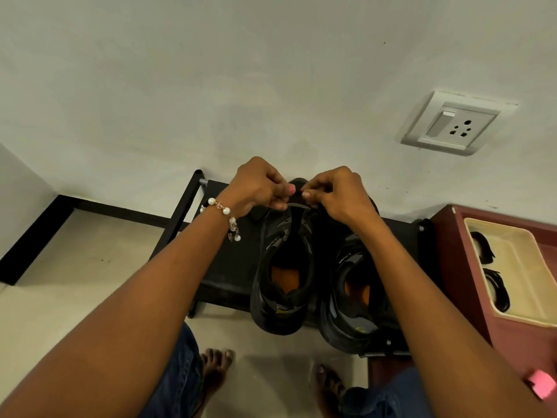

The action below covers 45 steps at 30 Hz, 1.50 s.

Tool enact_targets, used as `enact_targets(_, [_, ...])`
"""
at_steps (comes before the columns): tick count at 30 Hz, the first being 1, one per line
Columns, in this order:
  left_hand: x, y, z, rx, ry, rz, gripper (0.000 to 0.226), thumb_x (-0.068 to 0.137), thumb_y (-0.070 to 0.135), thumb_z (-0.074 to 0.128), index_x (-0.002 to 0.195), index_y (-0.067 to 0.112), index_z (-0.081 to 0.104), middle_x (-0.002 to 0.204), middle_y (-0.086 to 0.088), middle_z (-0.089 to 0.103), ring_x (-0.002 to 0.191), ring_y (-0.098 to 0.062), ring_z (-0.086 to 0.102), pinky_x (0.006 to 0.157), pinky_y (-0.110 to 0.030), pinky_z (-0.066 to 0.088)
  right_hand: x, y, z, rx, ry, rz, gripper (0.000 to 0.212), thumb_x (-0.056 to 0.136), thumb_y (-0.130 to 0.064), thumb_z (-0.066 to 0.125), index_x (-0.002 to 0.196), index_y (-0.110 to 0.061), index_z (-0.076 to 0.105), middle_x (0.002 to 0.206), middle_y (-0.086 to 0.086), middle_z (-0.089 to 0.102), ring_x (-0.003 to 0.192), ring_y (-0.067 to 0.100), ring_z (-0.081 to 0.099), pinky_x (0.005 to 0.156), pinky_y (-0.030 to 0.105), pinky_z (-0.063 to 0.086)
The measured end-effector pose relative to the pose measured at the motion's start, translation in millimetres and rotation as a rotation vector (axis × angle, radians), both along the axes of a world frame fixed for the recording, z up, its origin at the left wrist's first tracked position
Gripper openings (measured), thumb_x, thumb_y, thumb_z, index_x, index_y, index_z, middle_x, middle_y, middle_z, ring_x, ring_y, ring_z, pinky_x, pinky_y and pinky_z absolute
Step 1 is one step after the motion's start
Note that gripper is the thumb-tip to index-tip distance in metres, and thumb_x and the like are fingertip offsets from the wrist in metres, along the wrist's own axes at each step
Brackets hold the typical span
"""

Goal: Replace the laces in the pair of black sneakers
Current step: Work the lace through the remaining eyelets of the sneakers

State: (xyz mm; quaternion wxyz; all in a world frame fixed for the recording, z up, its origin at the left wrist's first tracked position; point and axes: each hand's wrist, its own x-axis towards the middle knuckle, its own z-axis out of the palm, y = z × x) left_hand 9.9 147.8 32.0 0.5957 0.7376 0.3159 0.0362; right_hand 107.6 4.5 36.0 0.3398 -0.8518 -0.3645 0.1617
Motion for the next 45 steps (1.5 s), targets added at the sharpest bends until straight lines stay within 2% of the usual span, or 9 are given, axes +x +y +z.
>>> enact_targets(4, [-0.2, 0.0, -1.8, -0.036, 0.001, -0.023, 0.012, 0.083, 0.001, 0.070, 0.092, -0.007, 0.070, 0.077, -0.016, 0.071, 0.067, -0.022, 0.071, 0.065, -0.023, 0.059, 5.0, -3.0, -5.1, -0.079, -0.021, -0.034, 0.008, 0.085, -0.016, 0.074, 0.093, -0.014, 0.075, 0.076, -0.003, 0.067, 0.070, 0.007, 0.061, 0.071, 0.019, 0.051])
enact_targets(8, [3.4, -7.9, -1.9, -0.050, 0.028, -0.040, 0.018, 0.086, -0.001, 0.067, 0.103, -0.004, 0.065, 0.086, -0.022, 0.071, 0.073, -0.030, 0.073, 0.064, -0.028, 0.061, -4.3, 3.1, -6.6, -0.036, 0.038, 0.073, 0.029, 0.082, -0.019, 0.077, 0.111, -0.017, 0.071, 0.098, -0.001, 0.071, 0.090, 0.011, 0.065, 0.082, 0.020, 0.049])
enact_targets(11, [3.8, -9.7, -3.7, -0.056, 0.048, 0.010, 0.020, 0.086, 0.006, 0.070, 0.103, 0.000, 0.062, 0.083, -0.020, 0.072, 0.068, -0.029, 0.073, 0.056, -0.028, 0.059, -6.5, 5.8, -4.7, 0.004, 0.046, 0.043, 0.018, 0.082, -0.016, 0.077, 0.099, -0.014, 0.075, 0.092, 0.003, 0.073, 0.082, 0.013, 0.068, 0.074, 0.013, 0.051])
enact_targets(17, [-0.6, -12.7, -9.5, 0.104, 0.242, -0.031, 0.029, 0.076, 0.025, 0.080, 0.092, 0.004, 0.069, 0.084, -0.013, 0.071, 0.070, -0.024, 0.071, 0.066, -0.035, 0.061, 1.6, 1.8, -14.0, -0.087, 0.098, -0.039, 0.009, 0.084, -0.012, 0.074, 0.093, -0.011, 0.074, 0.085, 0.007, 0.072, 0.077, 0.016, 0.070, 0.081, 0.030, 0.058])
enact_targets(21, [-6.3, -24.0, -9.8, 0.096, 0.420, -0.165, 0.054, 0.067, 0.025, 0.087, 0.110, 0.004, 0.064, 0.097, -0.017, 0.070, 0.084, -0.032, 0.071, 0.072, -0.042, 0.061, -1.3, 5.0, -22.6, -0.147, 0.100, -0.031, 0.012, 0.085, -0.011, 0.073, 0.097, -0.010, 0.075, 0.093, 0.007, 0.072, 0.087, 0.017, 0.068, 0.085, 0.030, 0.055])
enact_targets(25, [-12.7, -24.2, -11.4, 0.031, 0.347, -0.106, 0.046, 0.072, 0.013, 0.084, 0.113, 0.006, 0.065, 0.094, -0.010, 0.067, 0.085, -0.026, 0.070, 0.073, -0.039, 0.061, -8.3, 13.6, -34.5, -0.223, 0.032, -0.055, 0.003, 0.085, -0.019, 0.074, 0.088, -0.018, 0.076, 0.091, -0.001, 0.070, 0.099, 0.022, 0.064, 0.098, 0.049, 0.046])
enact_targets(29, [-17.1, -18.9, -13.9, -0.053, 0.321, -0.083, 0.043, 0.075, 0.007, 0.079, 0.116, 0.010, 0.066, 0.105, -0.010, 0.068, 0.088, -0.025, 0.069, 0.076, -0.040, 0.060, -16.4, 18.0, -40.9, -0.300, -0.114, -0.086, 0.008, 0.090, -0.022, 0.068, 0.086, -0.019, 0.074, 0.094, -0.001, 0.070, 0.101, 0.022, 0.059, 0.093, 0.046, 0.032])
enact_targets(34, [-16.5, -16.6, -11.9, -0.108, 0.317, -0.066, 0.037, 0.078, 0.002, 0.074, 0.113, 0.010, 0.068, 0.107, -0.012, 0.067, 0.092, -0.030, 0.068, 0.078, -0.044, 0.059, -23.5, 24.8, -47.0, -0.349, -0.205, -0.156, 0.011, 0.089, -0.021, 0.063, 0.082, -0.018, 0.071, 0.083, -0.001, 0.067, 0.091, 0.023, 0.059, 0.089, 0.048, 0.032])
enact_targets(45, [-15.4, -16.7, -11.0, -0.125, 0.326, -0.069, 0.034, 0.085, 0.008, 0.070, 0.119, 0.011, 0.065, 0.102, -0.008, 0.064, 0.084, -0.024, 0.065, 0.071, -0.036, 0.058, -27.9, 28.7, -54.7, -0.201, 0.110, -0.329, 0.015, 0.090, -0.020, 0.066, 0.081, -0.016, 0.077, 0.091, 0.000, 0.072, 0.099, 0.022, 0.060, 0.104, 0.058, 0.029])
